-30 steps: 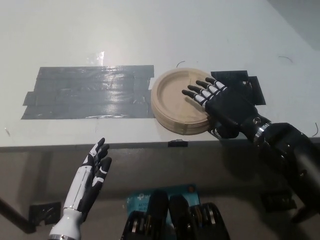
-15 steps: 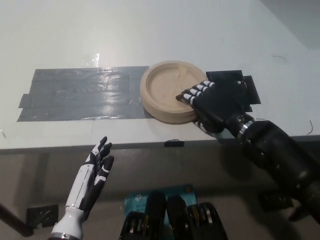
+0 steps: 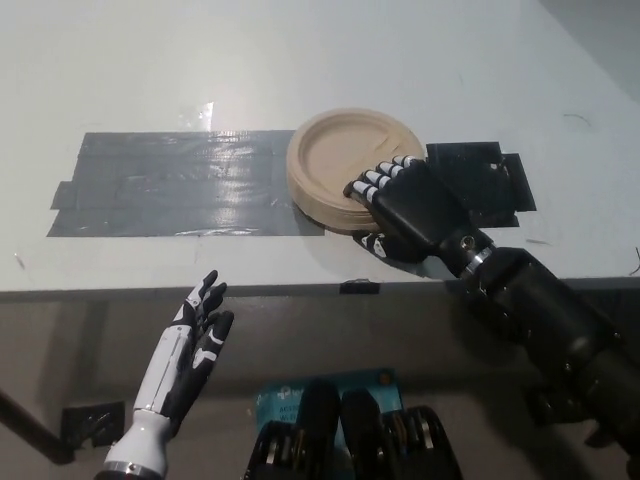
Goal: A stack of plates is kept in the middle of the desk close to the robot and the robot grabs the stack with its right hand, picks it up and hands it to a person.
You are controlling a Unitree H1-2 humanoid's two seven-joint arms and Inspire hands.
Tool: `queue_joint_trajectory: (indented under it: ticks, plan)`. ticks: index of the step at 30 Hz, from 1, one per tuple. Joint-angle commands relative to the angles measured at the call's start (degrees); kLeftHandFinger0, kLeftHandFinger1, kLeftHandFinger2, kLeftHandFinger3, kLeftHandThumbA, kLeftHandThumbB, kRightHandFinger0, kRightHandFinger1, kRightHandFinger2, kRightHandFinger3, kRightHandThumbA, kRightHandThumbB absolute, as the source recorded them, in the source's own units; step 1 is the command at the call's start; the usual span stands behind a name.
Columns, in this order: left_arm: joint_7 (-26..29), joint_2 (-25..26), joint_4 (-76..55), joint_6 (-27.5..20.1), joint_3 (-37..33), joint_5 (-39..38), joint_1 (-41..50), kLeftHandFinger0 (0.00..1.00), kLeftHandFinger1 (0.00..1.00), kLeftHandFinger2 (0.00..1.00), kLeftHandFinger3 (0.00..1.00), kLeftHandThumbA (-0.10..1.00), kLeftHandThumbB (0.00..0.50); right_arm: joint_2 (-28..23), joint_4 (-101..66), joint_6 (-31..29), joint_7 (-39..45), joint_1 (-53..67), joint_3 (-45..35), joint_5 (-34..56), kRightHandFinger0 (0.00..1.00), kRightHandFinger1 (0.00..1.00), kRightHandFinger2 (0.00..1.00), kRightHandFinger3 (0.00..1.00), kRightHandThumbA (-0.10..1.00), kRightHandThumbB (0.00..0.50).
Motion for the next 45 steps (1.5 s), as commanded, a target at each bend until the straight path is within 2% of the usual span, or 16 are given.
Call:
queue_joint_trajectory:
  ticks: [1,6,10,15,16,17,21,25,27,31,33,35,37,41,44,45]
  plan:
    - [-1.1,0.9,-1.2,-0.5,0.1,0.1,-1.2,1.00,1.00,1.00,1.00,0.90,0.000,-2.7,-0.6,-0.6,-9.3,-2.3,0.5,-2.0,0.00,0.06,0.57,0.16,-0.10,0.278]
    - [-0.9,1.1,-0.9,-0.6,0.0,0.3,-1.4,1.00,1.00,1.00,1.00,0.90,0.000,-5.1,-8.1,-1.7,-9.8,-2.4,-1.7,-0.7,0.00,0.05,0.55,0.19,-0.10,0.274]
    - [-0.9,1.2,-0.5,-1.1,0.0,0.3,-1.6,1.00,1.00,1.00,1.00,0.91,0.000,-6.6,-13.8,-1.7,-10.5,-2.0,-3.5,-0.4,0.00,0.01,0.53,0.12,-0.10,0.289]
    - [-1.0,1.0,-1.0,-0.4,0.1,-0.5,-1.7,1.00,1.00,1.00,1.00,0.87,0.000,-8.2,-22.2,-1.1,-6.5,-1.0,-6.0,0.2,0.00,0.01,0.56,0.11,-0.10,0.310]
    - [-1.0,1.0,-1.0,-0.5,0.1,-0.5,-1.7,1.00,1.00,1.00,1.00,0.87,0.000,-8.4,-23.4,-1.3,-5.8,-0.8,-6.4,0.4,0.00,0.04,0.59,0.09,-0.10,0.290]
    - [-1.0,1.0,-1.0,-0.3,0.1,-0.5,-1.7,1.00,1.00,1.00,1.00,0.87,0.000,-8.5,-24.0,-1.5,-5.7,-0.7,-6.7,0.5,0.00,0.06,0.60,0.07,-0.10,0.312]
    - [-1.1,1.0,-1.0,0.1,0.2,-0.7,-2.0,1.00,1.00,1.00,1.00,0.85,0.000,-8.8,-25.4,-1.9,-4.9,-1.0,-7.5,0.1,0.00,0.08,0.45,0.07,-0.10,0.338]
    - [-1.0,1.2,-0.7,-0.7,0.0,-0.2,-2.2,1.00,1.00,1.00,1.00,0.81,0.000,-8.5,-24.3,-1.8,-5.0,-1.6,-7.4,-0.8,0.00,0.08,0.42,0.09,-0.10,0.328]
    - [-1.1,1.2,-0.7,-0.6,-0.1,-0.2,-2.2,1.00,1.00,1.00,1.00,0.81,0.000,-8.0,-22.7,-2.1,-6.2,-2.2,-7.1,-1.2,0.00,0.04,0.42,0.10,-0.10,0.326]
    - [-1.2,1.3,-0.8,-0.8,-0.2,-0.4,-2.1,1.00,1.00,1.00,1.00,0.81,0.000,-7.0,-20.5,-1.9,-4.8,-3.2,-6.4,-1.5,0.00,0.02,0.51,0.10,-0.10,0.297]
    - [-1.2,1.2,-0.8,-0.8,-0.2,-0.3,-2.1,1.00,1.00,1.00,1.00,0.81,0.000,-6.5,-18.8,-2.5,-5.5,-3.9,-6.1,-1.6,0.00,0.03,0.52,0.09,-0.10,0.303]
    - [-1.2,1.2,-0.7,-0.8,-0.3,-0.2,-2.1,1.00,1.00,1.00,1.00,0.81,0.000,-6.1,-17.1,-2.6,-6.3,-4.7,-5.6,-2.0,0.00,0.01,0.47,0.10,-0.10,0.313]
    - [-1.2,1.1,-1.1,-0.5,-0.5,-0.2,-1.3,1.00,1.00,1.00,1.00,0.81,0.000,-5.5,-14.9,-2.1,-7.9,-5.4,-4.9,-3.0,0.00,0.00,0.47,0.07,-0.10,0.321]
    - [-1.1,1.0,-1.5,-0.9,-0.7,0.3,-0.5,1.00,1.00,1.00,1.00,0.76,0.000,-4.4,-12.6,-0.9,-5.3,-7.5,-5.2,-2.2,0.00,0.00,0.49,0.08,-0.10,0.336]
    - [-1.1,1.0,-1.4,-0.9,-0.5,0.3,-0.4,1.00,1.00,1.00,1.00,0.76,0.000,-3.4,-9.8,-0.9,-4.8,-9.5,-5.6,-1.4,0.00,0.00,0.51,0.11,-0.10,0.317]
    - [-1.1,1.0,-1.4,-0.7,-0.5,0.4,-0.5,1.00,1.00,1.00,1.00,0.77,0.000,-2.9,-7.9,-0.8,-5.2,-10.6,-5.6,-1.1,0.00,0.00,0.58,0.12,-0.10,0.306]
